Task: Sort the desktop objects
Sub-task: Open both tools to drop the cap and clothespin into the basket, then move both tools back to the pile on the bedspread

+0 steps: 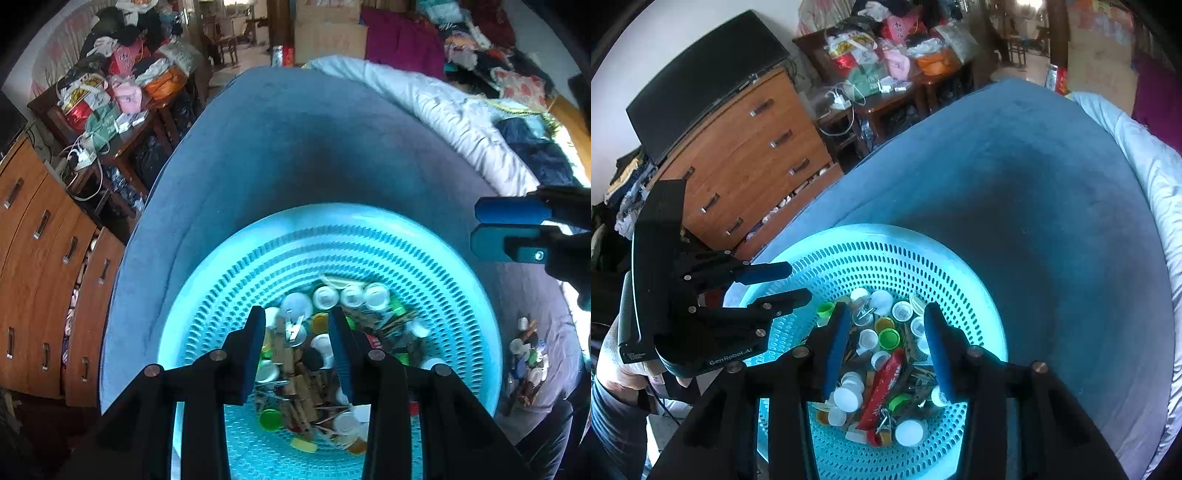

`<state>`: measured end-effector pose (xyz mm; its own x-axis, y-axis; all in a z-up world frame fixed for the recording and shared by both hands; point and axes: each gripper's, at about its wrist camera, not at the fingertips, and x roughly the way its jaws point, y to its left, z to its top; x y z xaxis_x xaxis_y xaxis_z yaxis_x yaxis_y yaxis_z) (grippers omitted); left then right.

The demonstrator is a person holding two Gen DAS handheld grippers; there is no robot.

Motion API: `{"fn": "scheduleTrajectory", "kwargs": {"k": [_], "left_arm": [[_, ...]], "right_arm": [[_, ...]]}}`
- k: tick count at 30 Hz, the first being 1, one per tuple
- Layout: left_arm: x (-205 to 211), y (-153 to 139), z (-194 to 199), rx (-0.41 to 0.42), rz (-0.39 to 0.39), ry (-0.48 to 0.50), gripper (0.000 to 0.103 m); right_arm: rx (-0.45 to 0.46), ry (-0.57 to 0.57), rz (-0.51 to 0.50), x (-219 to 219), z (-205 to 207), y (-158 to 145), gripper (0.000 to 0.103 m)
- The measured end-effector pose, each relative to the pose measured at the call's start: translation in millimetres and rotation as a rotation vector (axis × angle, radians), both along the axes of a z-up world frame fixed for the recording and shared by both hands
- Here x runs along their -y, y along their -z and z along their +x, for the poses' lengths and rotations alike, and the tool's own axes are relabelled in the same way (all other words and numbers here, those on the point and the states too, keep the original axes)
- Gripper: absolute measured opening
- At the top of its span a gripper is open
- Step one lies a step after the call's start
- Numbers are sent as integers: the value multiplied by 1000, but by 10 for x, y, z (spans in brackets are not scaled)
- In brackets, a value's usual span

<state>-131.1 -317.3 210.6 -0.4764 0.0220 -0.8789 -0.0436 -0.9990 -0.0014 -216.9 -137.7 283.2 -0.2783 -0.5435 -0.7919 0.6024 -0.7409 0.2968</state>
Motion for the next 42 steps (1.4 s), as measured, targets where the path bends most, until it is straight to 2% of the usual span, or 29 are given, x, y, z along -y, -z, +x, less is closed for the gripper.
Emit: {"fn": "scheduleTrajectory", "kwargs": {"k": [2, 3, 4, 5, 6, 8, 9, 11, 12, 14, 16, 17, 18, 19, 22, 27, 30, 31, 32, 34, 36, 40, 42], "left_arm": [[-168, -102, 130, -46, 16, 28, 36], [-332, -196, 257, -92, 36, 66, 39], [-417, -245, 323, -115, 50, 86, 43], [-558, -316, 434, -153, 67, 111, 56], [-763, -397, 588, -207, 87, 149, 61], [-1087, -458, 796, -257, 142, 212, 61], [-1225, -457, 884, -271, 168, 234, 61], [-1536, -377, 1089, -282, 240, 274, 61], [-1647, -318, 1163, -280, 273, 284, 61], [-1894, -128, 1329, -261, 338, 303, 61], [-2158, 167, 1467, -211, 363, 322, 61], [-2258, 316, 1515, -176, 371, 327, 61], [-2324, 440, 1547, -142, 381, 327, 61], [-2393, 557, 1581, -109, 387, 329, 61], [-2580, 821, 1687, -49, 376, 327, 61], [-2816, 1020, 1847, 1, 378, 346, 61], [-3039, 1113, 1932, 34, 370, 373, 61], [-3113, 1132, 1949, 38, 371, 387, 61], [-3233, 1143, 1987, 43, 372, 424, 61], [-3372, 1154, 2060, 38, 383, 497, 61], [-3626, 1207, 2153, 38, 415, 591, 61], [-4113, 1415, 2266, 72, 441, 730, 61], [-4367, 1521, 2317, 72, 414, 794, 61]], "right_arm": [[-50, -4, -61, -300, 193, -75, 41], [-71, -5, -80, -461, 305, -87, 43], [-103, 6, -86, -676, 449, -86, 51], [-145, 26, -73, -898, 600, -75, 56], [-211, 61, -29, -1158, 781, -45, 69], [-302, 138, 74, -1655, 1098, 76, 80], [-298, 173, 96, -2012, 1282, 210, 80], [-231, 224, 108, -2494, 1503, 452, 79], [-186, 266, 131, -2815, 1685, 645, 78], [-132, 325, 193, -3240, 1966, 969, 70], [-76, 354, 268, -3521, 2180, 1289, 59], [-26, 353, 268, -3633, 2281, 1456, 55], [27, 341, 250, -3745, 2410, 1647, 41], [41, 335, 248, -3795, 2482, 1738, 35], [51, 321, 250, -3877, 2628, 1959, 36], [72, 288, 192, -3882, 2558, 2196, 36], [57, 252, 173, -3777, 2536, 2263, 36], [40, 258, 176, -3774, 2519, 2268, 33], [30, 275, 177, -3796, 2534, 2266, 27], [-6, 330, 153, -3901, 2574, 2166, 25], [-32, 393, 124, -4103, 2671, 2062, 10], [-17, 482, 91, -4425, 2784, 2116, 13], [27, 504, 65, -4504, 2767, 2228, 13]]}}
